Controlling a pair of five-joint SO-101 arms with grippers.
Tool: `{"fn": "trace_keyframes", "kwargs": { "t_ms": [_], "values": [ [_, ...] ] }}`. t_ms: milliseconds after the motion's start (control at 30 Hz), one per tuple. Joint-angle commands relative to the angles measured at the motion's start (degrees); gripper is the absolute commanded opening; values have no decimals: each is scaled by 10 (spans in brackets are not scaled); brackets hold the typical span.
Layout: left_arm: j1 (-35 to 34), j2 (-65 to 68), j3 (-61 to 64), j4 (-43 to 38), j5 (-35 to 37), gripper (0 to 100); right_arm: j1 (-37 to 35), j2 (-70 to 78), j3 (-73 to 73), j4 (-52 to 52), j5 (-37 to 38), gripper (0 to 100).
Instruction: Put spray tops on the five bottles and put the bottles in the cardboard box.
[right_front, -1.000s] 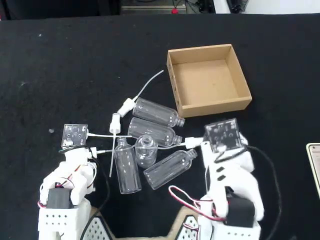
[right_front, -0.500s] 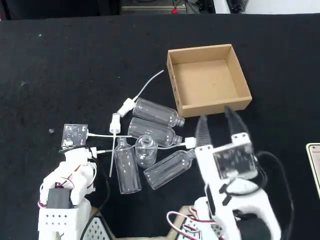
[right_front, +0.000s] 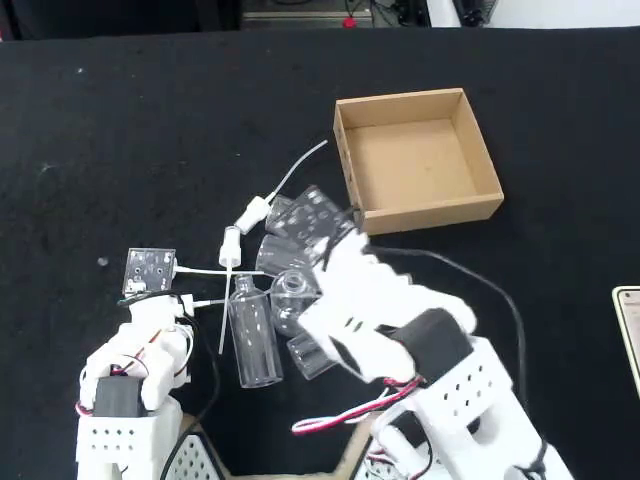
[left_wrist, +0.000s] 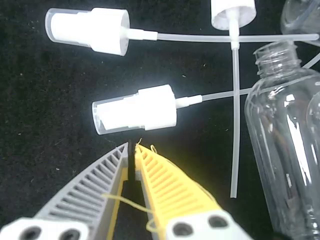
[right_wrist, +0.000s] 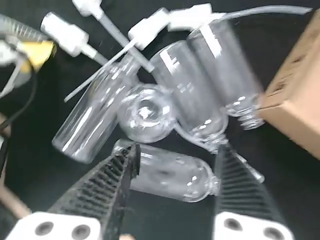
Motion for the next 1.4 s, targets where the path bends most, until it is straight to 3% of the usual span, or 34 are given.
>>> {"fn": "trace_keyframes", "kwargs": {
  "t_ms": [0,300,733,833,1067,1367],
  "values": [
    [0,-4,12,3,-1,30,-61,-2,-34,29,-5,323],
    [0,-4,12,3,-1,30,-113,-44,83,-63,-11,330],
    [0,-4,12,3,-1,30,-110,-249,328,-266,-22,330],
    [0,-4,12,3,-1,30,-110,-272,371,-316,-63,330],
    [0,-4,12,3,0,30,-108,-274,403,-367,-68,329],
    [0,-4,12,3,0,30,-19,-277,470,-468,-69,325]
  ]
}}
